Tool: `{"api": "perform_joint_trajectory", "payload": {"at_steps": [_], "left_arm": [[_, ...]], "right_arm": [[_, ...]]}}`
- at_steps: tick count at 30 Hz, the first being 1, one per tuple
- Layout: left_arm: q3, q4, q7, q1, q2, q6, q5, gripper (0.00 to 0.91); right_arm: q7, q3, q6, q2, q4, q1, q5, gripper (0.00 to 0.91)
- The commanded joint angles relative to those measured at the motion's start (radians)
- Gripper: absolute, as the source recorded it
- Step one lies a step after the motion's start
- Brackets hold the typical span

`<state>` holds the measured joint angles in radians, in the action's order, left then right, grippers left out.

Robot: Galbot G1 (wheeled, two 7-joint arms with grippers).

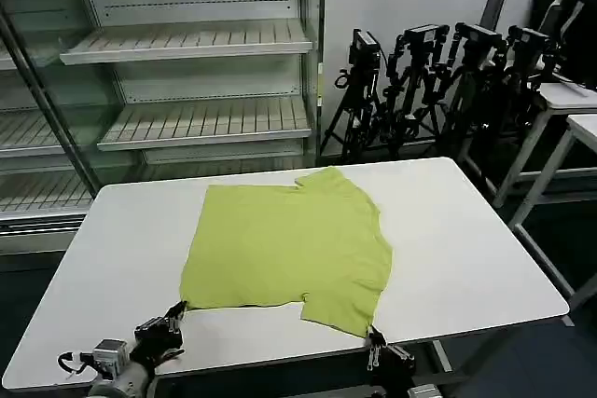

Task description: Fold and organize the clothes.

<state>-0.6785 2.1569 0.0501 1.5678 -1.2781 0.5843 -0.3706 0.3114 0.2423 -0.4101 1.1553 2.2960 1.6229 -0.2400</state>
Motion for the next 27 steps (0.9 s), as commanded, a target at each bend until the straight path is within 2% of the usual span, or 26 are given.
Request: {"api": "perform_joint_trajectory", "payload": {"at_steps": [1, 12, 27], "left_arm": [[-0.006, 0.018, -0.011, -0.055, 0.001, -0.007, -0.058, 0.010], [-0.005, -0.022, -0.023, -0.190, -0.002, -0.006, -0.116, 0.010], [0.033, -0.229, -0.027, -0.362, 0.024, -0.006, -0.133, 0.010]], "right_arm": [[-0.004, 0.008, 0.019, 0.001, 0.009, -0.052, -0.009, 0.000], [-0.024, 0.042, -0.017, 0.000, -0.093, -0.286, -0.039, 0.000], [-0.040, -0.015, -0.066, 0.017, -0.304, -0.579, -0.099, 0.000]]}}
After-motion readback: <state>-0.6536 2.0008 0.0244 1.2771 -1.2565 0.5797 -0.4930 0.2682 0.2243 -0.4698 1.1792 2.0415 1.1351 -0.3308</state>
